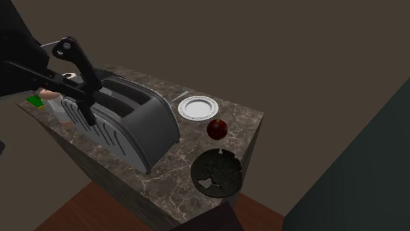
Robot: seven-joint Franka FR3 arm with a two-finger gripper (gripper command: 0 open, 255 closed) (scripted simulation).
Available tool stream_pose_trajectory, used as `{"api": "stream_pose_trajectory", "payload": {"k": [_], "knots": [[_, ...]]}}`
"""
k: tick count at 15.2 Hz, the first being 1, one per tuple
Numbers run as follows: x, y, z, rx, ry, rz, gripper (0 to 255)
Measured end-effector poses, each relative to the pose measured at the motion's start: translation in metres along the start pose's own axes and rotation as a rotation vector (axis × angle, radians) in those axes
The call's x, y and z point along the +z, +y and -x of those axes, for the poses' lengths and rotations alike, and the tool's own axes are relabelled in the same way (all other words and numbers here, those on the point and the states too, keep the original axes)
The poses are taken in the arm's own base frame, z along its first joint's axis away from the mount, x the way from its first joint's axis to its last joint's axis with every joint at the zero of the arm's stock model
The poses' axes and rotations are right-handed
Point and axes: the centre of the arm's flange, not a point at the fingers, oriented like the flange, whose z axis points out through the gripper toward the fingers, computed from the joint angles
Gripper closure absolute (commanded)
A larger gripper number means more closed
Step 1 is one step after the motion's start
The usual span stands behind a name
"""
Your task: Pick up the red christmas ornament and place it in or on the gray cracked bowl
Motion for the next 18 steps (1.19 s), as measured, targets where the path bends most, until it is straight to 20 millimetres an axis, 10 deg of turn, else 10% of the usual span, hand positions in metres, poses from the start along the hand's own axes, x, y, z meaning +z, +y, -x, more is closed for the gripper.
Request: {"api": "stream_pose_trajectory", "payload": {"k": [18], "knots": [[0.103,0.177,-0.076,-0.156,-0.018,-0.055,0]]}}
